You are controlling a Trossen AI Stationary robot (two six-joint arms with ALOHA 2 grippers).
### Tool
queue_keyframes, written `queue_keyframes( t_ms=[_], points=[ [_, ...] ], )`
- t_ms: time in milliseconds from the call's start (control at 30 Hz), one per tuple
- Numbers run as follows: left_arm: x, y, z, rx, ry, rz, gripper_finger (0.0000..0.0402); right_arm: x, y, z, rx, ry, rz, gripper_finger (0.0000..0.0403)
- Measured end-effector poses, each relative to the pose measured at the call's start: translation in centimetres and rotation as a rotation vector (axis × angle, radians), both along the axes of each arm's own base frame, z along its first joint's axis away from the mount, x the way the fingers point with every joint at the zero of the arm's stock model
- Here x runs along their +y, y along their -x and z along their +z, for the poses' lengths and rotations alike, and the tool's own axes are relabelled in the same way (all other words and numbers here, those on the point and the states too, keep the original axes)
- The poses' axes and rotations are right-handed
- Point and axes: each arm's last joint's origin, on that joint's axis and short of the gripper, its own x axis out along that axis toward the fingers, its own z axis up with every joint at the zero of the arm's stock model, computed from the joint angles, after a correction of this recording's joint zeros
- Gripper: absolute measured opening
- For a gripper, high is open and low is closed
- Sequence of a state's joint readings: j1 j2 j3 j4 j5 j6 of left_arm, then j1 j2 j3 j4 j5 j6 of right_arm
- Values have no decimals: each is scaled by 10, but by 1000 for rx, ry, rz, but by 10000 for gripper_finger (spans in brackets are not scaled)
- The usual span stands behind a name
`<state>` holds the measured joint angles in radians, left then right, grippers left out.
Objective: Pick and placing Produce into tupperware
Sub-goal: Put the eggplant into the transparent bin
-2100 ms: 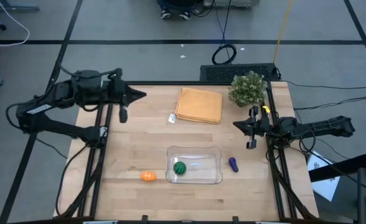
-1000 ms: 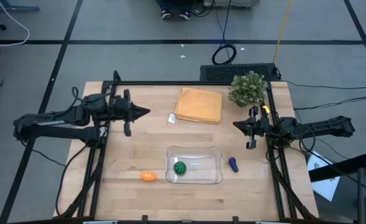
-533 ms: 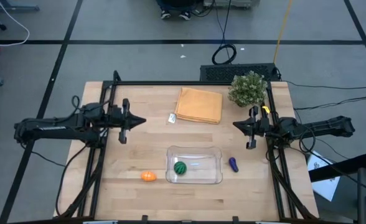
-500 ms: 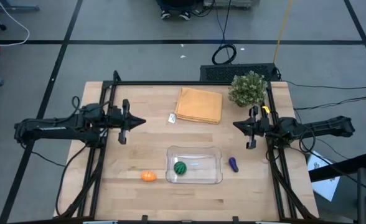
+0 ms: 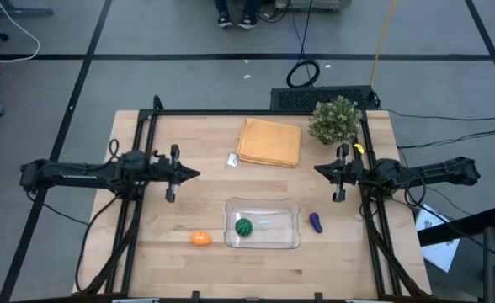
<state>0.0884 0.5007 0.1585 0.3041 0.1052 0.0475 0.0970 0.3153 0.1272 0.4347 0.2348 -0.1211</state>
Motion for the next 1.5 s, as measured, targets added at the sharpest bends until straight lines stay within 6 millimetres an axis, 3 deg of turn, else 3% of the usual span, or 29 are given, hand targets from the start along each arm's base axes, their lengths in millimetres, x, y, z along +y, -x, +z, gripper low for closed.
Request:
queue_keyframes(
  t_ms=[800,933,1267,1500],
  points=[
    [-1,2,-11,25,-26,-28,10,0,-1,-6,53,-80,14,6],
    [-1,2,-11,27,-26,-28,17,0,-1,1,81,-132,19,42],
    [0,2,-17,88,-17,7,9,0,-6,42,270,-228,-26,192],
    [0,3,-20,117,-8,11,2,1,-11,51,399,-241,-45,238]
  ],
)
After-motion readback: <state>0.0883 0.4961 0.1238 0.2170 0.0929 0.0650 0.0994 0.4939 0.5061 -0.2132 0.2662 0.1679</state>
